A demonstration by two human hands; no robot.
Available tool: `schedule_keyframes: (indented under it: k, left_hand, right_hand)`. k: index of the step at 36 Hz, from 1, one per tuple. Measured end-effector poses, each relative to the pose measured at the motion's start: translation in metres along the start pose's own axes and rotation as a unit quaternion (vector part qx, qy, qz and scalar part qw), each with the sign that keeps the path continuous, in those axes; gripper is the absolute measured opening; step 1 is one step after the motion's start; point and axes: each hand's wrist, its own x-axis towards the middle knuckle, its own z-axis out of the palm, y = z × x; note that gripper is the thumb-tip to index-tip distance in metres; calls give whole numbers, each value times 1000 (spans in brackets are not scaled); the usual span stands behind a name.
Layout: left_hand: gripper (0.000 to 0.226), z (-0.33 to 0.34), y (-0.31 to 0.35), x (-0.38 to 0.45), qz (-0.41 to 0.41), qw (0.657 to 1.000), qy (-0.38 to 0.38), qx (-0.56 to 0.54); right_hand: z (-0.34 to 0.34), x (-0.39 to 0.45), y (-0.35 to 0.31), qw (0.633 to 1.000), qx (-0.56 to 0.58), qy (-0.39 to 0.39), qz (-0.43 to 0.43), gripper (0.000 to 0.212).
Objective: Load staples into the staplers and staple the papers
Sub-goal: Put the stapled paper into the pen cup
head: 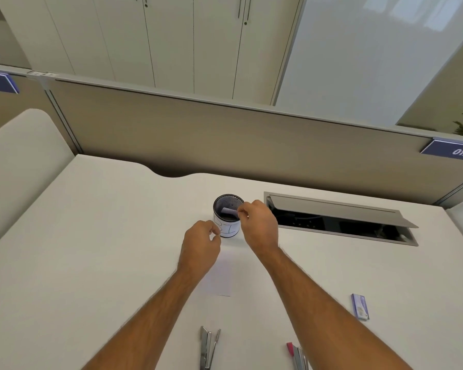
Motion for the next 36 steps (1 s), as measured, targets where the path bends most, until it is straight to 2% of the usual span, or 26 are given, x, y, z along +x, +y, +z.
schedule_keyframes:
  k: [8, 12, 24, 36]
  left_hand:
    - [12, 6, -17, 4, -11, 1000, 0, 18]
    - [14, 7, -23, 3, -18, 1000, 1, 17]
    - [16, 5, -17, -18, -20, 1000, 10, 1]
    - [19, 5, -3, -77, -11, 1000, -11, -19]
  right_hand:
    - [3, 18, 0, 997, -44, -41, -43, 27]
    - [3, 17, 0, 997, -24, -59, -46, 28]
    - [-16, -24, 10, 995, 99, 3, -6, 20]
    - [-52, -116, 60, 996, 83, -5, 46, 22]
